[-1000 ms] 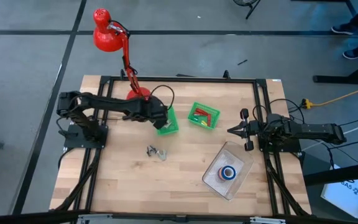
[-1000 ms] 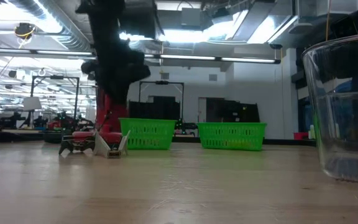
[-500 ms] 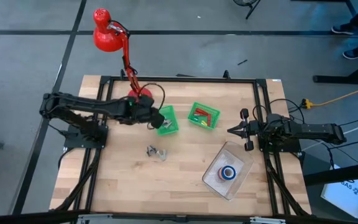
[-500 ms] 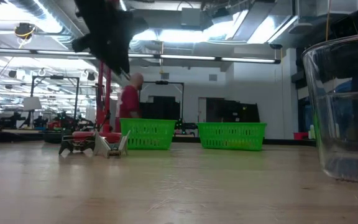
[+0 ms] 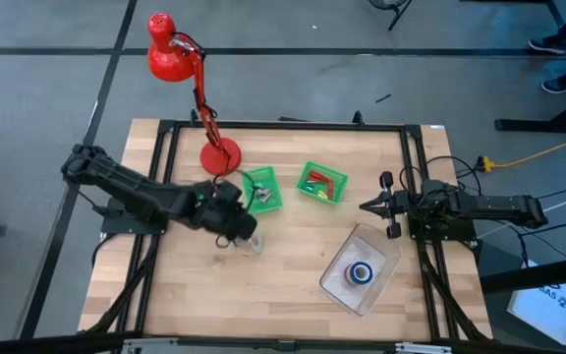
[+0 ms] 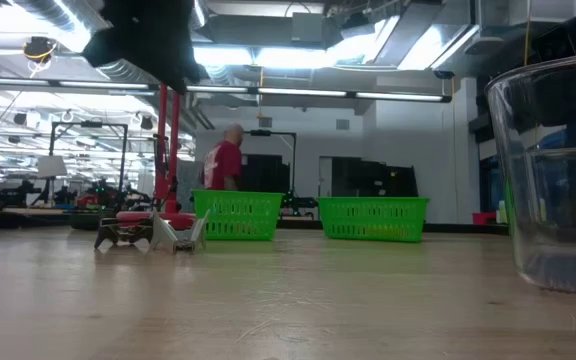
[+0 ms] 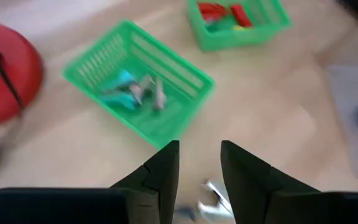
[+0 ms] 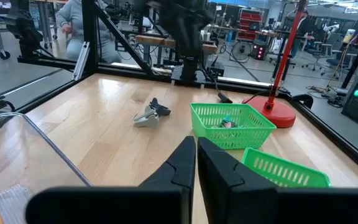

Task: Pick and place Stapler, Stapler remover, tape
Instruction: Put the gray staple remover into the left green bin

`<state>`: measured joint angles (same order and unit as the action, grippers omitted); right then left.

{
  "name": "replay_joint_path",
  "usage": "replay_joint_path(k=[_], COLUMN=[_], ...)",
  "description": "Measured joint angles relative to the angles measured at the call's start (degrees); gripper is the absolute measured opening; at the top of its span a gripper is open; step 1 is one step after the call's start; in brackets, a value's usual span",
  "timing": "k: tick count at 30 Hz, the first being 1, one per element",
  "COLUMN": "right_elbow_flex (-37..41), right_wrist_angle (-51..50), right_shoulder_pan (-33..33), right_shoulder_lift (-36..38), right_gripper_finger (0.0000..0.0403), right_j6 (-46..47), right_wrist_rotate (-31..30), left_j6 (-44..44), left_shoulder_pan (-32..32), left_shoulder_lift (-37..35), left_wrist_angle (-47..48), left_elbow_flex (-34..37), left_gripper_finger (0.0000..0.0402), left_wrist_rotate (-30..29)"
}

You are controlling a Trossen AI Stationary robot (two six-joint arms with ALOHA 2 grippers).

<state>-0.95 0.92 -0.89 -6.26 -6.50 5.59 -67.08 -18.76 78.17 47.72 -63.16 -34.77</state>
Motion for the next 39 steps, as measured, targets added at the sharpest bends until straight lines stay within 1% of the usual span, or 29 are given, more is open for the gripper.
replay_joint_path(k=[9,17,24,31,39], right_elbow_flex=[0.0,0.0,0.0,0.0,0.0], right_wrist_angle=[0.0,0.0,0.0,0.0,0.0], right_shoulder_pan=[0.0,0.0,0.0,0.0,0.0], right_shoulder_lift=[0.0,0.0,0.0,0.0,0.0], right_gripper_finger=[0.0021,0.0021,0.0021,0.0021,0.0021], right_j6=[0.0,0.0,0.0,0.0,0.0], right_wrist_rotate=[0.0,0.0,0.0,0.0,0.0], left_j6=[-11.8,-12.0,-10.3,-7.3,-7.1], left_shoulder_pan=[-11.3,-17.0,-19.2,-19.9,-19.9], left_shoulder_lift=[0.0,1.9,7.5,12.9,13.6], left_wrist_angle=[-1.0,-8.2,-18.1,-28.0,-31.0], left_elbow_flex=[0.0,0.0,0.0,0.0,0.0], left_gripper_finger=[0.0109,0.0109,0.0109,0.0109,0.0109], left_wrist_rotate=[-0.1,-3.7,-3.7,-2.5,-3.8])
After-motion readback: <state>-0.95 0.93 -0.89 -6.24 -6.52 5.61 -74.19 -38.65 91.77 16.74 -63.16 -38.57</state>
